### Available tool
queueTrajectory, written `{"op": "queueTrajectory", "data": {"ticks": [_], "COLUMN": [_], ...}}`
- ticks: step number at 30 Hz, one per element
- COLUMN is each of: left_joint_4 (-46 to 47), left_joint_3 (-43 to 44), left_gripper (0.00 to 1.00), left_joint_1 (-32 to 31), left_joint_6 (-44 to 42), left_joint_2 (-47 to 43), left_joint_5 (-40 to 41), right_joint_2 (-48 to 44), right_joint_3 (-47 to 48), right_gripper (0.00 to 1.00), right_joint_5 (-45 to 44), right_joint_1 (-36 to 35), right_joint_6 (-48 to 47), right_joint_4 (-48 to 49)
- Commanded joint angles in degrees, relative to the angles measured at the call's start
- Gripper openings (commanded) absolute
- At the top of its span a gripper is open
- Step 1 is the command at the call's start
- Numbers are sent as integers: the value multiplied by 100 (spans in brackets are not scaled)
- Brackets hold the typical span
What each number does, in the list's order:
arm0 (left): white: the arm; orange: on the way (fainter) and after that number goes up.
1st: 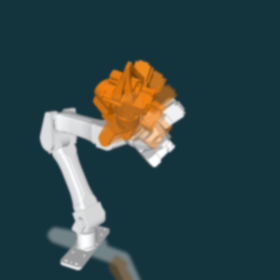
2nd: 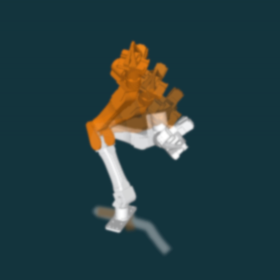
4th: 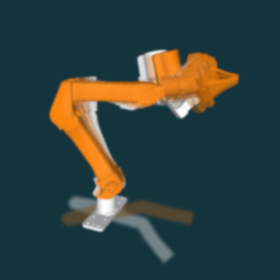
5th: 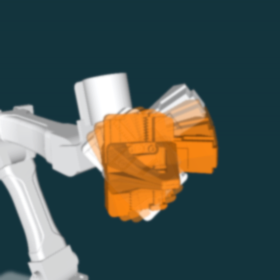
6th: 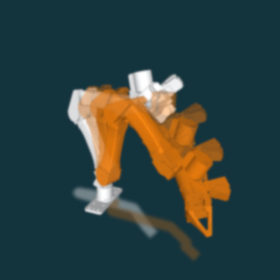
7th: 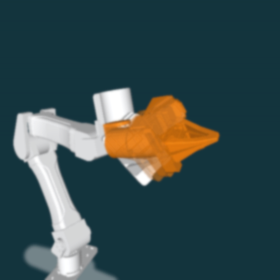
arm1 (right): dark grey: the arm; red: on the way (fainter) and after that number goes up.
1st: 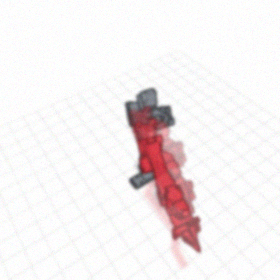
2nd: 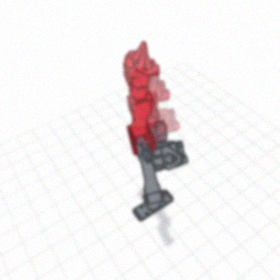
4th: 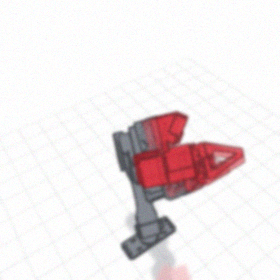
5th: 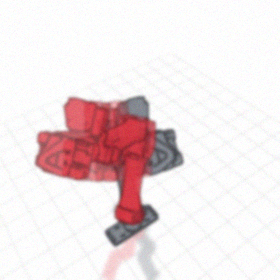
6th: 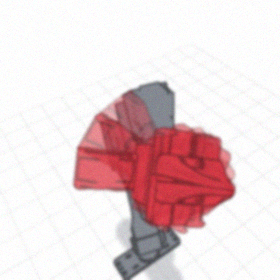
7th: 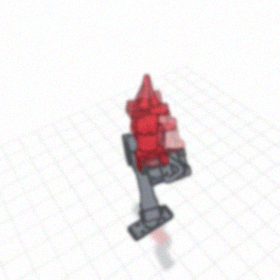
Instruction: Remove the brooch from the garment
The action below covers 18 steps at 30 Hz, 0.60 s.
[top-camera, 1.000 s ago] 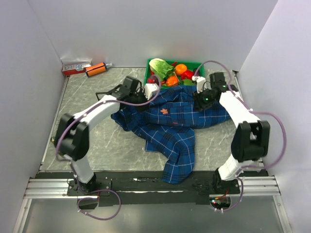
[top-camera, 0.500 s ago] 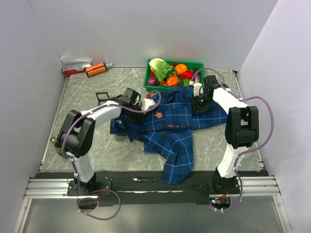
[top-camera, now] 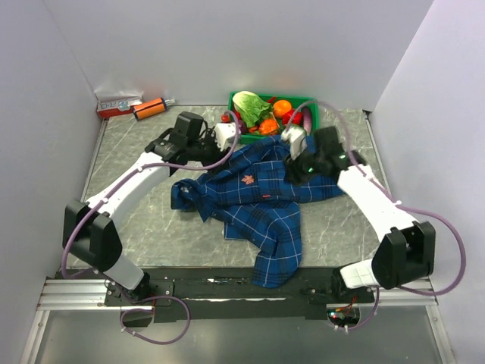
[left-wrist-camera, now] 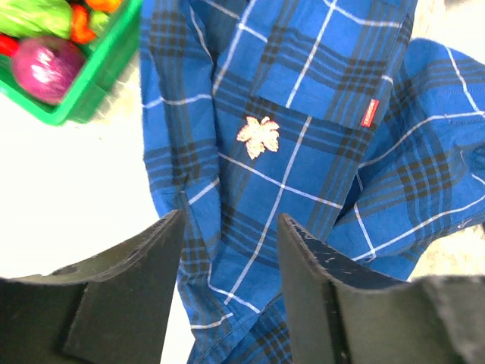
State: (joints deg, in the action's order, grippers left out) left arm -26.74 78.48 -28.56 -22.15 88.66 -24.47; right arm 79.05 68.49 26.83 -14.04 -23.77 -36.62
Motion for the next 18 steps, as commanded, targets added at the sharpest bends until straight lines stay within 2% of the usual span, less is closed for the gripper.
{"op": "queueTrajectory", "data": {"ticks": [1,8,14,18], "left_joint_4": [-243,-560,-525,-577], "left_joint_3": [220,282,326,282], "left_gripper": [58,58,59,59], "left_joint_1": [-18,-18,-18,-18], "left_joint_6": [-9,176,9,-17], "left_joint_2": [335,784,740,661], "left_joint_5": [-242,-295,21,39], "right_joint_2": [234,751,1279,1140], "right_joint_3": [-678,-951,-1153,-1215], "right_gripper": [48,49,48,48], "right_joint_5": [-2,-28,15,-107], "right_joint_1": [-554,-1021,-1302,-1522], "right_joint_6": [170,495,1111,1155], "right_joint_4": [304,621,683,560]}}
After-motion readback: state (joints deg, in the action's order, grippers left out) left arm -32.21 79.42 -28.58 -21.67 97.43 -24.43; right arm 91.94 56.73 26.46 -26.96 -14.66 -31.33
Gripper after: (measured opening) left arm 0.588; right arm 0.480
